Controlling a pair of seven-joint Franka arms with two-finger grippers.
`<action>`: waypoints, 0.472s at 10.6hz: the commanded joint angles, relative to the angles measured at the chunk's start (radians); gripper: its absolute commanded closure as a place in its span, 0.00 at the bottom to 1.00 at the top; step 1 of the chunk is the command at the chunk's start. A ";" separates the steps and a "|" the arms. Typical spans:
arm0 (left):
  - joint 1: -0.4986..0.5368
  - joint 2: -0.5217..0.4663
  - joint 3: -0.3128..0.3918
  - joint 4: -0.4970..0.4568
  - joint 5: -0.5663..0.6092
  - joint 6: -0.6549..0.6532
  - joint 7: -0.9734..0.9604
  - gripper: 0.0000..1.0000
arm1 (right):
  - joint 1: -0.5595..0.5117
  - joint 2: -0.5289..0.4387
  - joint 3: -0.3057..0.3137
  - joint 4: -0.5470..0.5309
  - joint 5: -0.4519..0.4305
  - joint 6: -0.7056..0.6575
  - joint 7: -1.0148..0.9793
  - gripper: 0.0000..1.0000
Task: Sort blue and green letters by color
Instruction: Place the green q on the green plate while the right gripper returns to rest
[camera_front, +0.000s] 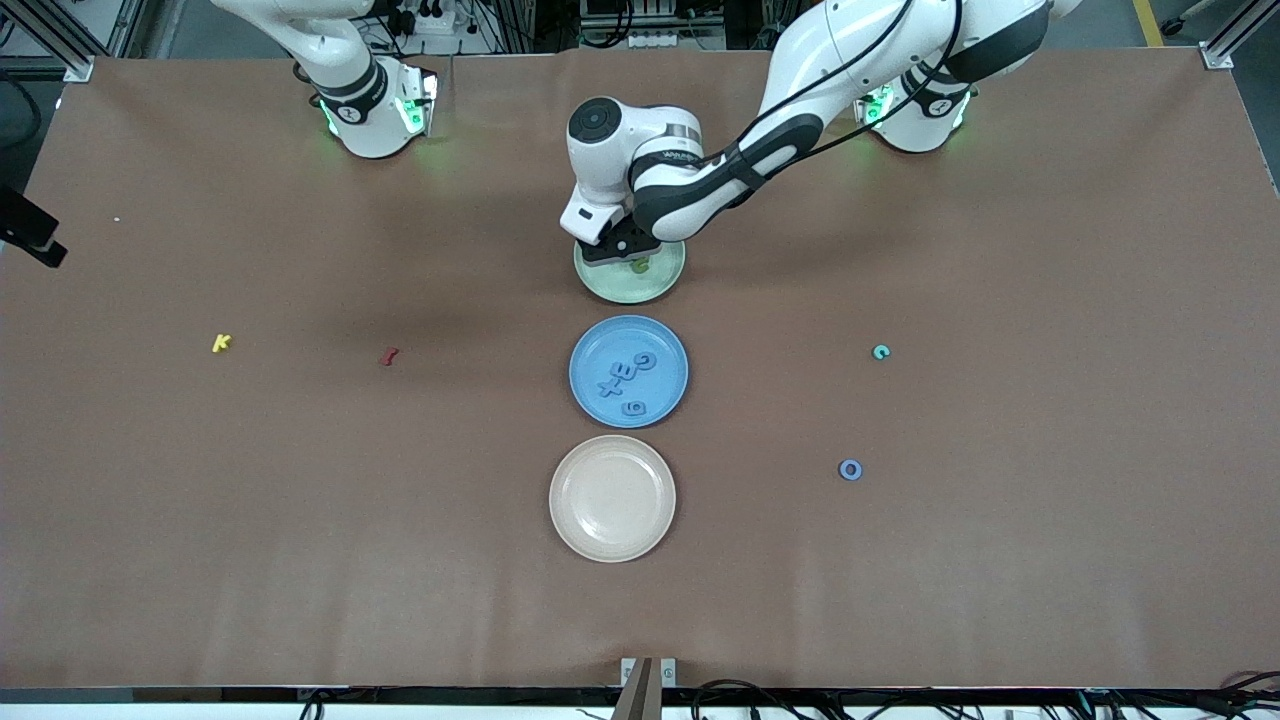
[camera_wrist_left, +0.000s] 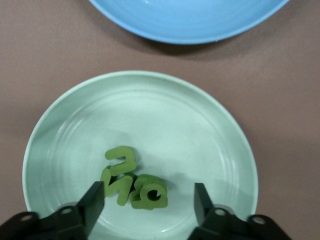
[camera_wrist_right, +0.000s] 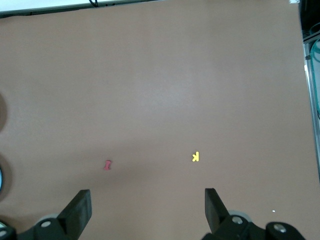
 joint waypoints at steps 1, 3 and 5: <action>0.030 -0.021 0.004 0.051 0.023 0.004 0.011 0.00 | -0.039 0.005 0.009 -0.038 0.044 0.033 -0.009 0.00; 0.067 -0.039 0.006 0.118 0.030 0.000 0.071 0.00 | -0.025 0.006 0.008 -0.035 0.044 0.031 -0.006 0.00; 0.126 -0.044 0.003 0.199 0.048 0.000 0.135 0.00 | -0.021 0.018 0.009 -0.029 0.044 0.033 0.004 0.00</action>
